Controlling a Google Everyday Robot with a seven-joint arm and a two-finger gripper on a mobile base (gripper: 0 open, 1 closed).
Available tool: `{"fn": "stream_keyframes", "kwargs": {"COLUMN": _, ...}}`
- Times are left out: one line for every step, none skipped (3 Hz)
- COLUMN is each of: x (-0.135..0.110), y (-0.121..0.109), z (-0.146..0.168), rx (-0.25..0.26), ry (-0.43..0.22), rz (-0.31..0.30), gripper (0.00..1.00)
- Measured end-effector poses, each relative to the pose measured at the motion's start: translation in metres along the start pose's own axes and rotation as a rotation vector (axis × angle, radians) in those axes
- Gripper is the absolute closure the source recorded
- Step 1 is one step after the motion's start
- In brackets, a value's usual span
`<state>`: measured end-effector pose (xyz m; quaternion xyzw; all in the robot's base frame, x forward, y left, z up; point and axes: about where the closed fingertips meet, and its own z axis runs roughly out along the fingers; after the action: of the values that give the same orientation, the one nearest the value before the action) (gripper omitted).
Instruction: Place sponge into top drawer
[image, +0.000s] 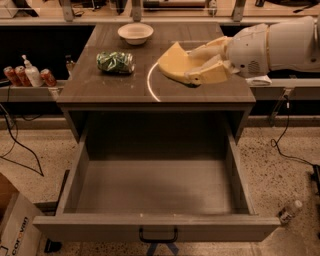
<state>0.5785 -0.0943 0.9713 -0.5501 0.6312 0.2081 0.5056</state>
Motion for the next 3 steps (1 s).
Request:
{"fn": "stream_keyframes", "kwargs": {"x": 0.000, "y": 0.000, "z": 0.002, "rx": -0.003, "ry": 0.000, "rz": -0.001, "gripper": 1.00}}
{"fn": "stream_keyframes", "kwargs": {"x": 0.014, "y": 0.017, "z": 0.020, "rx": -0.067, "ry": 0.002, "rz": 0.004, "gripper": 1.00}}
{"fn": "stream_keyframes", "kwargs": {"x": 0.034, "y": 0.047, "z": 0.038, "rx": -0.136, "ry": -0.012, "rz": 0.032, "gripper": 1.00}}
